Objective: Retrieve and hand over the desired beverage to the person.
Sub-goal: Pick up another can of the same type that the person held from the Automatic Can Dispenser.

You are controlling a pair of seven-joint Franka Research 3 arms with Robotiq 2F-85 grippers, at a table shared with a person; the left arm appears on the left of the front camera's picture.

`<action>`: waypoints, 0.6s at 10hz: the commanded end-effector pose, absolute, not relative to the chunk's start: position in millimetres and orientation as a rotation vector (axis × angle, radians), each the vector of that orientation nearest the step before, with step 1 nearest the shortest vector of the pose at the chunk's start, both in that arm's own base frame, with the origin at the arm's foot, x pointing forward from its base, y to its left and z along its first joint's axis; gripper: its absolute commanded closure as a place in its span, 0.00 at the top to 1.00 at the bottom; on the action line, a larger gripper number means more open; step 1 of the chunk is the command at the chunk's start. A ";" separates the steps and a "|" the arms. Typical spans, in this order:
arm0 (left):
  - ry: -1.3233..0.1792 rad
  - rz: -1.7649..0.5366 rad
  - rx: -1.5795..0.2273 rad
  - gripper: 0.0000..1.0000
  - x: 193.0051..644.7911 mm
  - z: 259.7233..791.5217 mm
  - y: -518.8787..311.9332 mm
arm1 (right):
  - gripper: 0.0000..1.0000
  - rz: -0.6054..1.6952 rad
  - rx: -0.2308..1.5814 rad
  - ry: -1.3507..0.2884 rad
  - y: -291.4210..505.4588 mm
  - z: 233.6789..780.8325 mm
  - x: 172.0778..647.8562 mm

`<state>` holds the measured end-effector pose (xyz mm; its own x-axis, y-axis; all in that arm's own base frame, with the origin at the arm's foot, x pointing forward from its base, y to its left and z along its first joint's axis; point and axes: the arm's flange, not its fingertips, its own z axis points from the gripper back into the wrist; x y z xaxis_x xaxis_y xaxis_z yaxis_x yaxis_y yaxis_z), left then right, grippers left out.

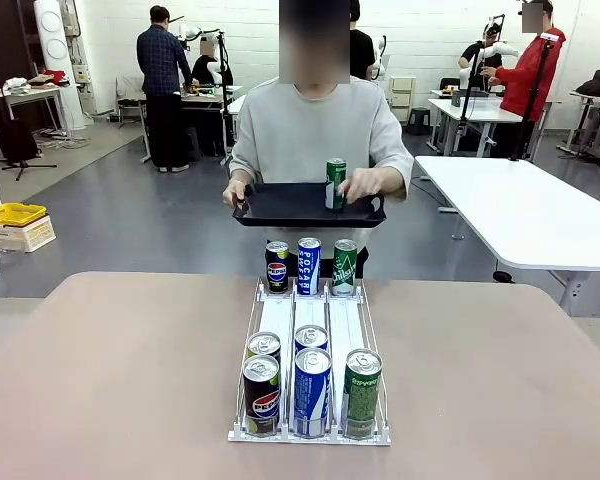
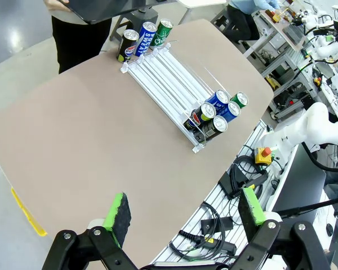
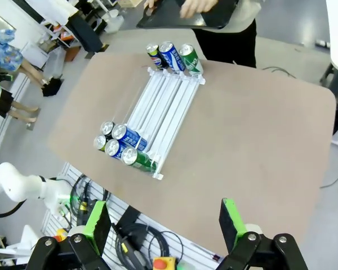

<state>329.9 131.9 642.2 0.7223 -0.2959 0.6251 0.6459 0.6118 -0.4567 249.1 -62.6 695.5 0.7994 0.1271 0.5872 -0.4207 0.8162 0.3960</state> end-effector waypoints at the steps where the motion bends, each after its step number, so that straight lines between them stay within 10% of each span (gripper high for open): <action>1: -0.547 -0.592 -0.741 1.00 329.6 643.5 133.3 | 1.00 0.325 0.565 -0.580 -64.9 696.5 248.9; 6: -0.547 -0.592 -0.741 1.00 329.6 643.5 133.3 | 1.00 0.325 0.565 -0.580 -64.9 696.5 248.9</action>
